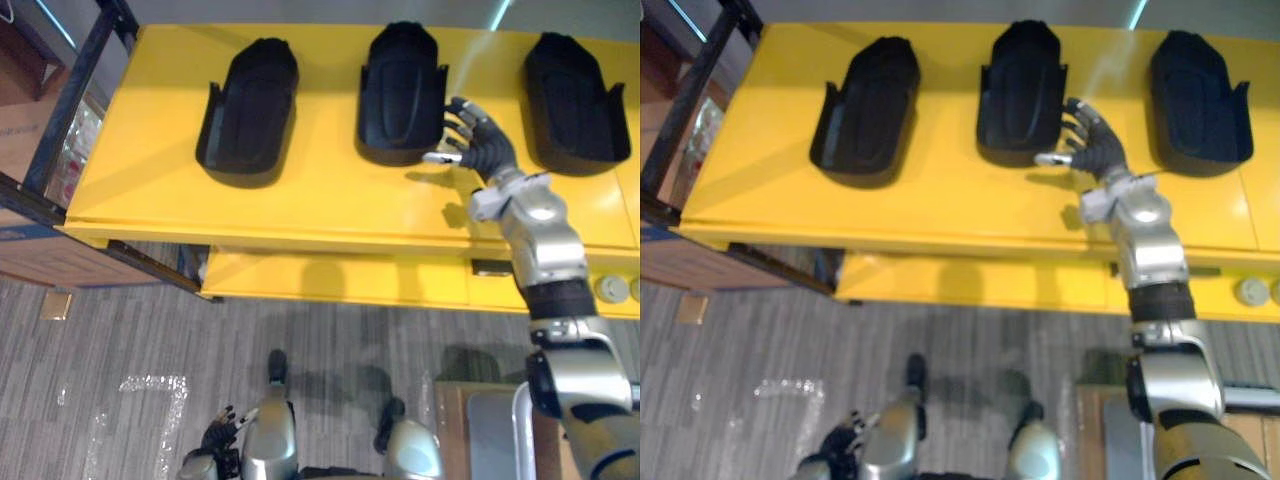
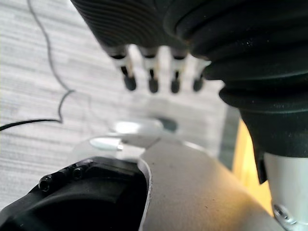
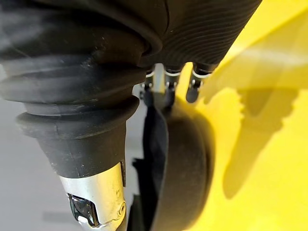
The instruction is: Walk over and take plastic housings, then place them on the shelf
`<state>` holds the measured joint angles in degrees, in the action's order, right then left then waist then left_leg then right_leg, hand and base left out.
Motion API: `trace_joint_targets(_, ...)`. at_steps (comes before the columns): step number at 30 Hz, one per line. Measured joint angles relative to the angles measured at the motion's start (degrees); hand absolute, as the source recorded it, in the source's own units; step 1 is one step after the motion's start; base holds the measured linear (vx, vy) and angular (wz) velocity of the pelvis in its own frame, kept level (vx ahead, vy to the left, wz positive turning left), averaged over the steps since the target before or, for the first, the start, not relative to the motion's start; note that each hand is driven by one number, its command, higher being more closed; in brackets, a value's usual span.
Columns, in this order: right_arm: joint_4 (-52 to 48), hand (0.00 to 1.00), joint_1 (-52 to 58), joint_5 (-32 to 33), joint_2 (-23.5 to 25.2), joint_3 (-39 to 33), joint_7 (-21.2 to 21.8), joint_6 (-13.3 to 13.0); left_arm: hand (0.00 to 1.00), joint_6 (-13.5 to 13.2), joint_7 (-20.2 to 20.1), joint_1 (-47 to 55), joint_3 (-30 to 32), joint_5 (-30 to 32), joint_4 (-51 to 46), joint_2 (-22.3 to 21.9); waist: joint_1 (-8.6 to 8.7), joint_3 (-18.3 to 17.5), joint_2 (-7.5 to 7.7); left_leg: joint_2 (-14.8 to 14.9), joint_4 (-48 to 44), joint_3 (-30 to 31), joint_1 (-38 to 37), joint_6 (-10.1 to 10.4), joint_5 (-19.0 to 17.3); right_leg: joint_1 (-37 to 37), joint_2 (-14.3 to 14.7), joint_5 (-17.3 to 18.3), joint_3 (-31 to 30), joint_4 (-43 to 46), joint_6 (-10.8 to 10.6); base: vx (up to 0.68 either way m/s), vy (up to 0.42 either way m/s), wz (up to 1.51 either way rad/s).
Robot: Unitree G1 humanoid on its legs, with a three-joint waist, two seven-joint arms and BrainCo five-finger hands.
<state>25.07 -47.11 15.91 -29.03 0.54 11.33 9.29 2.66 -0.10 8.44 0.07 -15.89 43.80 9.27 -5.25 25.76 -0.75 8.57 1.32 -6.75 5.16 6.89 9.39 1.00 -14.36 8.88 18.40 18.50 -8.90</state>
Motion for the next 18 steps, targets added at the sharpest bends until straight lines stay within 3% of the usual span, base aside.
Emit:
trace_joint_targets(2, -1.4, 0.0, 0.6, -3.3, 0.1, 0.0, -1.4, 0.0, 0.0, 0.0, 0.0, -0.1, 0.2, 0.0, 0.0, 0.0, -0.02, 0.4, 0.08, 0.0, 0.0, 0.0, 0.0, 0.0, 0.0, 0.0, 0.0, 0.0, 0.0, 0.0, 0.0, 0.0, 0.0, 0.0)
trace_joint_targets(5, -2.4, 0.0, 1.5, -8.0, 0.4, 0.0, -7.4, -1.1, 0.0, -0.1, 0.0, -0.1, 0.4, 0.0, 0.1, 0.0, 0.0, 0.6, 0.2, 0.0, 0.0, 0.0, 0.0, 0.0, 0.0, 0.0, 0.0, 0.0, -0.1, 0.0, 0.0, 0.0, 0.0, 0.0)
trace_joint_targets(10, -7.4, 0.0, 1.5, -15.2, 0.6, -2.3, -18.7, -6.3, 0.0, -2.5, 1.7, 0.0, 0.3, 0.7, 0.3, -0.3, 0.11, 0.6, 0.21, 0.2, 0.1, -0.2, -0.1, 0.1, 0.0, 0.0, 0.2, 0.0, -0.2, -0.3, 0.0, 0.0, 0.0, -0.01)
trace_joint_targets(12, -16.1, 0.0, 3.3, -18.3, 0.9, -4.1, -23.9, -8.5, 0.0, -6.6, 4.7, -0.1, 0.0, 0.8, 0.2, -0.5, 0.21, 0.6, 0.22, 0.4, 0.2, -0.5, -0.3, 0.2, -0.2, 0.0, 0.6, -0.1, -0.5, -0.7, 0.0, 0.0, 0.0, -0.07)
trace_joint_targets(14, -24.2, 0.0, 6.9, -19.1, 2.2, -5.3, -27.2, -10.8, 0.0, -8.9, 8.5, 0.2, -0.2, 1.2, -1.6, -0.8, 0.28, 0.7, 0.31, 0.5, 0.4, -1.5, -1.1, 0.3, -0.3, -0.1, 0.7, -0.3, -1.3, -1.0, -0.1, 0.01, -0.002, -0.18)
trace_joint_targets(18, -37.9, 0.0, 21.6, -19.0, 7.4, -11.4, -31.3, -15.1, 0.0, -11.9, 20.0, 0.8, 2.2, 1.2, -19.1, -2.8, 2.72, 0.6, 0.49, 0.3, 0.3, -1.7, -1.3, 0.2, -0.7, -1.0, 0.7, -0.9, -1.2, -2.4, -0.5, 0.01, -0.001, -0.05)
